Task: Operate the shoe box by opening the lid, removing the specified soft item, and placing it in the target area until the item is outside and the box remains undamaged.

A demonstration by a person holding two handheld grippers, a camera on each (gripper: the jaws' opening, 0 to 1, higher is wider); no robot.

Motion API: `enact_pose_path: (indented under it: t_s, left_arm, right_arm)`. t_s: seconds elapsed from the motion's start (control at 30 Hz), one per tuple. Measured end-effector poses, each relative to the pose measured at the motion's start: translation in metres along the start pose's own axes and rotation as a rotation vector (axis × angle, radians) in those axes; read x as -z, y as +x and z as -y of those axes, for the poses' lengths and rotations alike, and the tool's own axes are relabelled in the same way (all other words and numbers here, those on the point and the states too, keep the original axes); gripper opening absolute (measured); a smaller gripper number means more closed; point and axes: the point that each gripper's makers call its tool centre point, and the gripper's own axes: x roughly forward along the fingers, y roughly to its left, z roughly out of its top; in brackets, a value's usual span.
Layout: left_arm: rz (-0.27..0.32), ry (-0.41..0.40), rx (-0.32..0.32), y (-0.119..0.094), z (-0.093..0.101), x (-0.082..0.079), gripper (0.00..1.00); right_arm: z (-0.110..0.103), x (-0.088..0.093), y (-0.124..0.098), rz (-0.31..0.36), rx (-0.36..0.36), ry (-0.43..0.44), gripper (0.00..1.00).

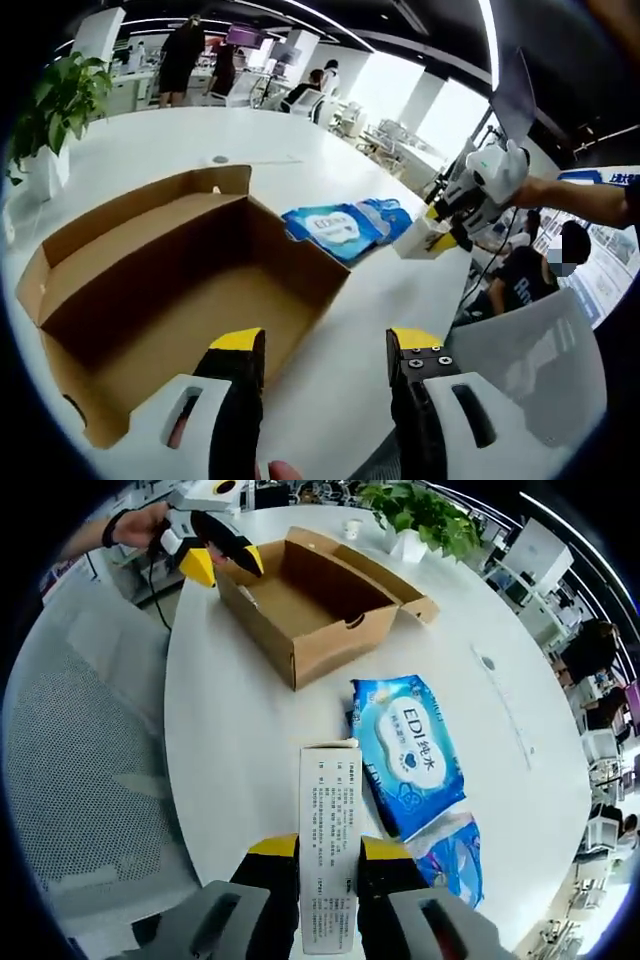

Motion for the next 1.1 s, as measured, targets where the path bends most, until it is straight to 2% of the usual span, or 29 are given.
enact_pose_path:
  t_s: [0.53, 1.1]
  left_arm:
    - [-0.002, -0.015, -0.012, 0.012, 0.008, -0.003, 0.5]
    - [0.029, -0.067, -0.083, 0.003, -0.003, 0.0, 0.5]
  right_arm:
    - [0.037, 0.025, -0.014, -0.011, 0.015, 0.004, 0.17]
    - [0.083, 0.026, -0.018, -0.033, 0.014, -0.078, 0.17]
